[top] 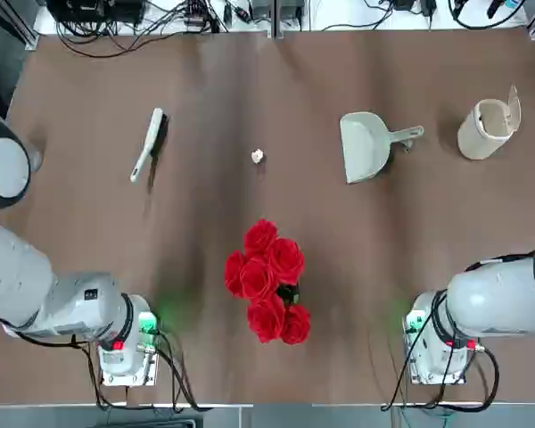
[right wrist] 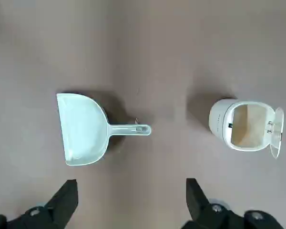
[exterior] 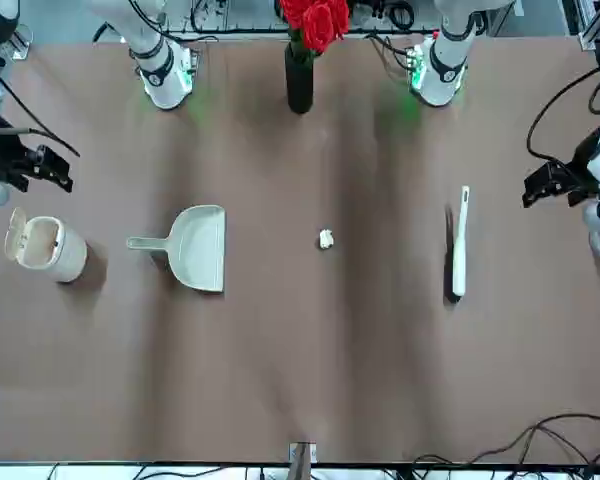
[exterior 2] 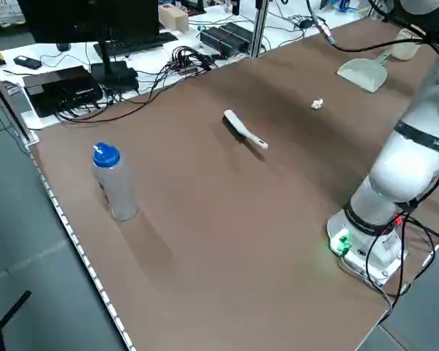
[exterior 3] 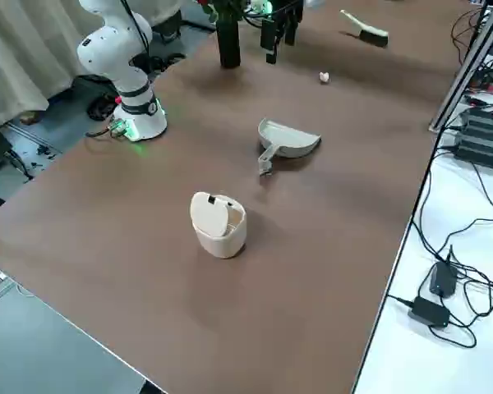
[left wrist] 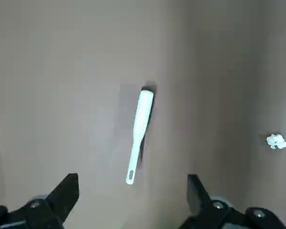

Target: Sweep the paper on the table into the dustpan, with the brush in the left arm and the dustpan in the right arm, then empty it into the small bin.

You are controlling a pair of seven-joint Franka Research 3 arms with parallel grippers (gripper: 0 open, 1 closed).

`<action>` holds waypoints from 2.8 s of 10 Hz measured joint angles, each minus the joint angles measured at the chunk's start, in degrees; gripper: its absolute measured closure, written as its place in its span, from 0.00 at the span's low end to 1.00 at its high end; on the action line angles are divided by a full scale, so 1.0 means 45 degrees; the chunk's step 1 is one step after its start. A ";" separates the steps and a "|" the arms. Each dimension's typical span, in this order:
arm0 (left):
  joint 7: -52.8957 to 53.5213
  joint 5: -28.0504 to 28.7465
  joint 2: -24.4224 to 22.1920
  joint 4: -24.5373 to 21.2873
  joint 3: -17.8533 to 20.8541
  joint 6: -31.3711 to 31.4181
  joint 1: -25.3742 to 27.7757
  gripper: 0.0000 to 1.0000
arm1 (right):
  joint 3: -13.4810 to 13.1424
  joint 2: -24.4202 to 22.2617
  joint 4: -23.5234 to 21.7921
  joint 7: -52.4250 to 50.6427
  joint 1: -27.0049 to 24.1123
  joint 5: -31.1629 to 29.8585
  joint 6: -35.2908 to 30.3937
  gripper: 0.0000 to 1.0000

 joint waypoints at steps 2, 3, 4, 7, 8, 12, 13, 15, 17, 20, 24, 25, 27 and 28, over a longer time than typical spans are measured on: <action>0.0637 0.0000 0.0003 -0.0001 0.0005 0.0005 0.0008 0.00 | 0.0000 0.0000 0.0000 0.0000 0.0000 -0.0001 0.0000 0.00; 0.0744 0.0000 0.0015 -0.0022 0.0016 0.0004 0.0024 0.00 | 0.0000 0.0000 0.0001 0.0000 0.0000 -0.0005 0.0000 0.00; 0.0757 0.0008 0.0070 -0.0087 0.0029 -0.0004 0.0097 0.00 | -0.0002 0.0001 0.0013 0.0000 0.0000 -0.0006 0.0000 0.00; 0.0751 0.0173 0.0599 -0.0321 0.0067 0.0011 0.0484 0.00 | -0.0008 0.0002 0.0106 0.0000 0.0000 -0.0008 -0.0013 0.00; 0.0728 0.0190 0.0849 -0.0559 0.0071 0.0023 0.0635 0.00 | -0.0029 0.0003 0.0153 0.0001 -0.0004 -0.0014 -0.0106 0.00; 0.0707 0.0200 0.0700 -0.4723 0.0074 0.3711 0.1234 0.00 | 0.0003 0.0001 0.0685 -0.0311 0.0338 -0.0004 -0.1124 0.00; 0.0641 0.0200 0.0322 -0.6405 0.0036 0.5159 0.1223 0.00 | 0.0028 0.0030 0.0605 -0.1174 0.0630 -0.0012 -0.1312 0.00; 0.0370 0.0201 -0.0333 -0.9321 -0.0063 0.7583 0.1153 0.00 | 0.0047 0.0154 0.0194 -0.4062 0.1142 -0.0026 -0.0892 0.00; 0.0188 0.0201 -0.0411 -1.1010 -0.0084 0.9298 0.1140 0.00 | 0.0044 0.0222 -0.1398 -0.7498 0.1276 -0.0068 0.1114 0.00; 0.0178 0.0651 -0.0385 -1.2462 -0.0060 1.0261 0.1167 0.05 | -0.0083 0.0129 -0.4302 -1.1844 0.1188 -0.0143 0.4069 0.00; 0.0175 0.1083 0.0220 -1.2570 -0.0096 1.0744 0.1101 0.22 | -0.0217 0.0348 -0.7675 -1.5278 0.0436 -0.0814 0.8819 0.00; 0.0172 0.1188 0.0423 -1.2569 -0.0102 1.0884 0.1101 0.28 | -0.0196 0.0688 -0.7885 -1.5389 0.0400 -0.1535 0.9072 0.00; 0.0172 0.1201 0.0526 -1.2541 -0.0200 1.1000 0.1096 0.30 | 0.0354 0.1635 -0.7898 -1.5437 0.0421 -0.2963 0.9464 0.00; 0.0172 0.1201 0.0523 -1.2469 -0.0323 1.1000 0.1094 0.31 | 0.0572 0.2042 -0.7889 -1.5422 0.0435 -0.3260 0.9929 0.00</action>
